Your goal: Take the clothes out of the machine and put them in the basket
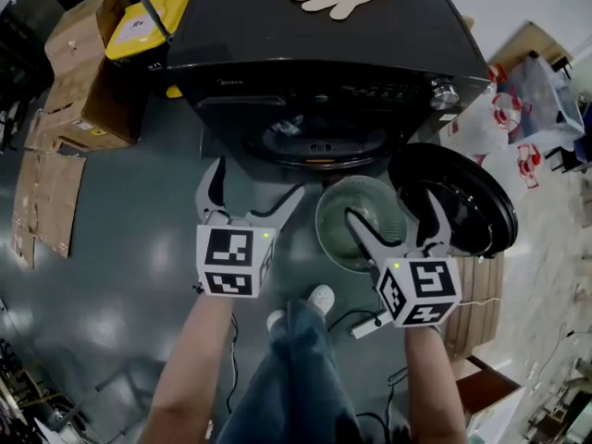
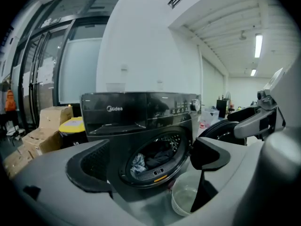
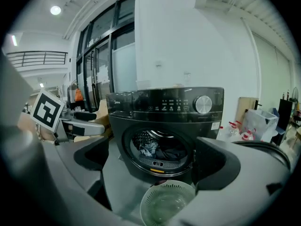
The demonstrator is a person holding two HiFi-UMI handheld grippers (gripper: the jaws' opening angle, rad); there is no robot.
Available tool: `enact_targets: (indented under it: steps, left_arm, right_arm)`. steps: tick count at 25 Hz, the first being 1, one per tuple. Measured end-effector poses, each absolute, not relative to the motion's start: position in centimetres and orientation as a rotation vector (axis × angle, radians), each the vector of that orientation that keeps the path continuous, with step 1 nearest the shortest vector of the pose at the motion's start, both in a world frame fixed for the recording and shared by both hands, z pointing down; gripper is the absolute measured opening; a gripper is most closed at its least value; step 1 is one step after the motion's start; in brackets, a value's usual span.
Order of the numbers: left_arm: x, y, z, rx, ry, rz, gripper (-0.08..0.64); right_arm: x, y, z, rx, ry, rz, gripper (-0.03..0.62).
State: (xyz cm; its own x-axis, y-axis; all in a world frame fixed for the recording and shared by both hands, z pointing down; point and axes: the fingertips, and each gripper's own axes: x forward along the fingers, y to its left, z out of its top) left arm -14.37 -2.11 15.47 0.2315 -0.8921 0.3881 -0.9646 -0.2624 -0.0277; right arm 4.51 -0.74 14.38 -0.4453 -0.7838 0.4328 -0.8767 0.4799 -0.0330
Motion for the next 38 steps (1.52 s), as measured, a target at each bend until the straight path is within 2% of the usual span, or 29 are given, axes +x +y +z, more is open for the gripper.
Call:
enact_targets:
  steps: [16,18,20,21,30,38]
  left_arm:
    - [-13.8,-6.1,31.8,2.203,-1.659,0.537,0.566]
    - [-13.5,-6.9,33.3,2.205,-1.650,0.514,0.545]
    - [-13.2,-7.5,34.7,2.194,-1.654,0.498,0.478]
    - [-13.1,-7.6,35.6,2.183,-1.650,0.505,0.472]
    - [-12.8,-10.0,42.1,2.097,-1.566,0.635,0.472]
    - [-14.4,-12.8,45.5,2.102,-1.550,0.620,0.472]
  right_arm:
    - [4.6,-3.4,31.2,1.176,-2.443,0.624,0.563]
    - [4.6,-4.0,33.0,1.156,-2.448,0.625,0.563]
    - [4.8,-4.7,34.9,1.156,-2.436,0.632,0.563]
    - [4.9,-4.9,35.8,1.161,-2.428,0.639,0.563]
    - [4.0,-9.1,40.6,1.152,-2.373,0.596,0.561]
    - [1.5,-13.8,44.8,1.170,-2.359,0.505,0.561]
